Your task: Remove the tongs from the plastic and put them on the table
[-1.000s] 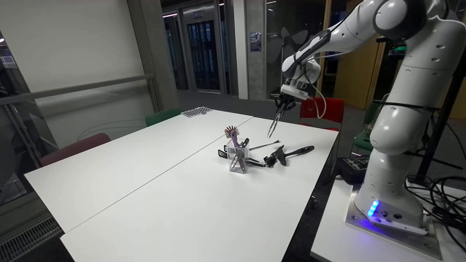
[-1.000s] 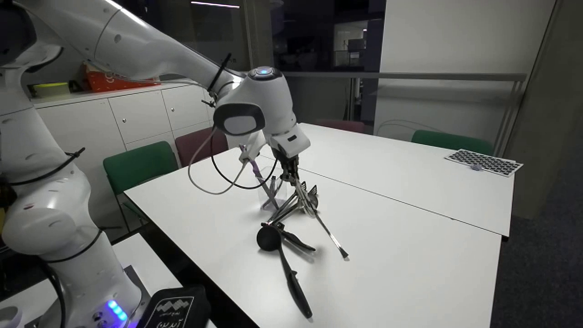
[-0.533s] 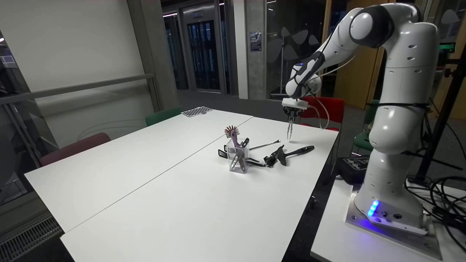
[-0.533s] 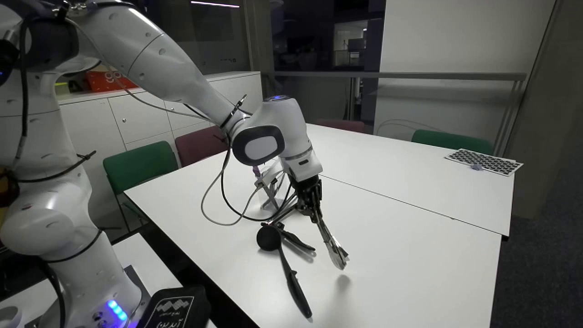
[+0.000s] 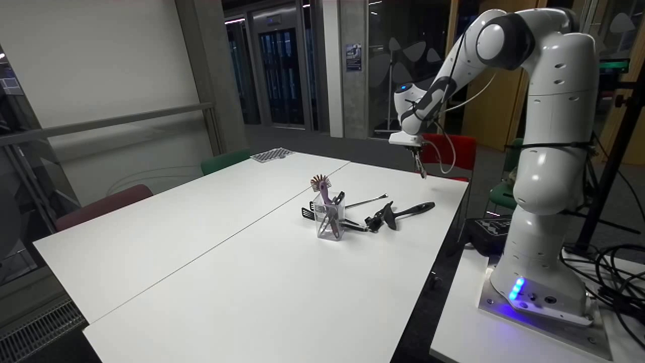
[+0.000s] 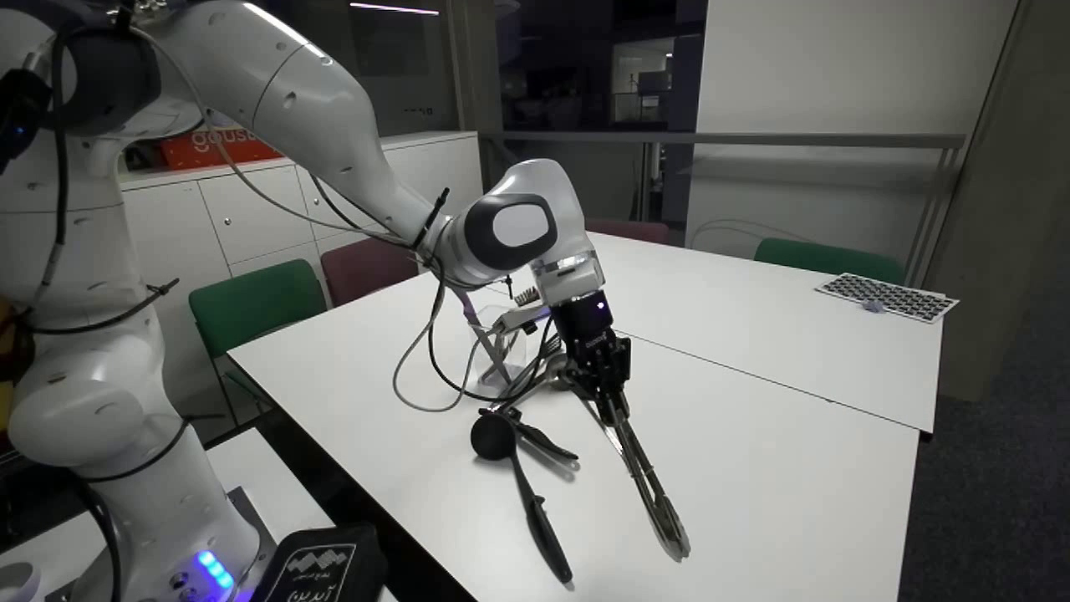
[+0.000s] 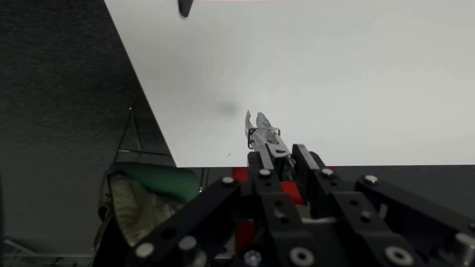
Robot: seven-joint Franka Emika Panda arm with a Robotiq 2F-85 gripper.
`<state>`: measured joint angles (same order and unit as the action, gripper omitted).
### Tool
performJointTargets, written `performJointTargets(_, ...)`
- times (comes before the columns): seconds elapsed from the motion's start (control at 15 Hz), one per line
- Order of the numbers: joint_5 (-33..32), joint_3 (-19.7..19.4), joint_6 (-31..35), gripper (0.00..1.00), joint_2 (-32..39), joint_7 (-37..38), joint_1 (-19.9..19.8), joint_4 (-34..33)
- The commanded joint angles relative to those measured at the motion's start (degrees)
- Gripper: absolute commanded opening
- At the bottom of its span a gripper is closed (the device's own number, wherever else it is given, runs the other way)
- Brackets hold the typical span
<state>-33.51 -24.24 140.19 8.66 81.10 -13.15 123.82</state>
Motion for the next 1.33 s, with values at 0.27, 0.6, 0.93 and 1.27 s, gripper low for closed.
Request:
performJointTargets(0.27, -4.06, 4.99, -27.68, 0.05, 12.56, 16.7, 5.86, -13.91)
performJointTargets(0.6, -4.97, 6.0, -44.99, 0.05, 20.78, 18.69, 7.82, -22.99)
performJointTargets(0.93, 2.7, 8.65, -35.01, 0.05, 19.79, 13.67, 3.58, -23.21)
performJointTargets(1.27, 5.18, 6.45, -22.5, 0.05, 10.37, 12.17, 2.87, -17.33)
